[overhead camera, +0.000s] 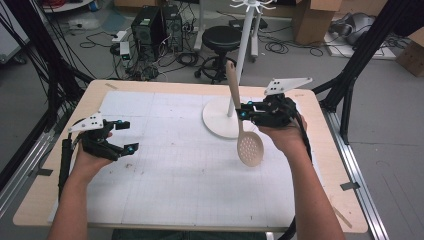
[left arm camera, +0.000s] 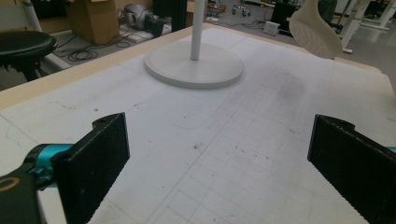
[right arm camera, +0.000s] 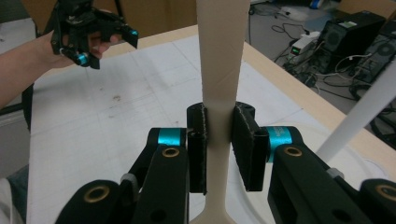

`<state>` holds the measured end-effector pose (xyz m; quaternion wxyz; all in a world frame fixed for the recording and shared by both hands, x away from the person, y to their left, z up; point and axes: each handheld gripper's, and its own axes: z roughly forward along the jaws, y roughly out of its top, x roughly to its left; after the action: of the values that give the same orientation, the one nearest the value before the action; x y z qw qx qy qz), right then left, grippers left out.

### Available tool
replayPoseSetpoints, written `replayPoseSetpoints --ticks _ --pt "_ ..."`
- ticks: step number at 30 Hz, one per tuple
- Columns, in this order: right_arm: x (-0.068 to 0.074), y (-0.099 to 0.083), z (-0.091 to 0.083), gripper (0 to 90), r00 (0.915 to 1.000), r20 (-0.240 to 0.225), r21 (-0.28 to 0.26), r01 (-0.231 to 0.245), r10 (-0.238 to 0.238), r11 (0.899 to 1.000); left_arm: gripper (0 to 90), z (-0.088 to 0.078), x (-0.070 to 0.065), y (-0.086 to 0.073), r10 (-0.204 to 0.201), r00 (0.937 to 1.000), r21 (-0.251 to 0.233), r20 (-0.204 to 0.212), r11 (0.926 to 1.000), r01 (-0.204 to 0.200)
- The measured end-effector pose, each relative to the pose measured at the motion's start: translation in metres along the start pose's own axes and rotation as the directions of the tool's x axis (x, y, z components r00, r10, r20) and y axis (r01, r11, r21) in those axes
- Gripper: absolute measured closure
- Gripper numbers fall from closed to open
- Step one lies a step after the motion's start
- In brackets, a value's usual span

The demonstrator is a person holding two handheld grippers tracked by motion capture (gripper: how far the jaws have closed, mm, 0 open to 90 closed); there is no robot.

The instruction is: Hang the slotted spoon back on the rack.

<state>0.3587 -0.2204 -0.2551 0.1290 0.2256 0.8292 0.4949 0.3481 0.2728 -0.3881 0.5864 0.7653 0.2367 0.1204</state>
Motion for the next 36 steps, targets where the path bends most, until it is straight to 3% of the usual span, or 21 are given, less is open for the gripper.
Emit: replayPoseSetpoints --ticks 10,19,36 --pt "-0.013 0.014 -0.018 75.9 0.9994 0.036 -0.019 0.002 -0.001 1.0 6.2 -0.001 0.0 0.0 -0.003 1.0 -0.004 0.006 1.0 0.003" --pt "-0.028 0.019 -0.032 75.8 0.997 0.073 -0.031 -0.024 0.026 0.999 6.2 -0.002 0.0 0.0 -0.014 0.9997 -0.023 0.019 0.9996 0.014" --pt "-0.051 0.041 -0.049 75.9 0.9856 0.159 -0.046 -0.051 0.058 0.998 6.2 -0.003 0.0 0.001 -0.016 0.9997 -0.03 0.021 0.9994 0.016"
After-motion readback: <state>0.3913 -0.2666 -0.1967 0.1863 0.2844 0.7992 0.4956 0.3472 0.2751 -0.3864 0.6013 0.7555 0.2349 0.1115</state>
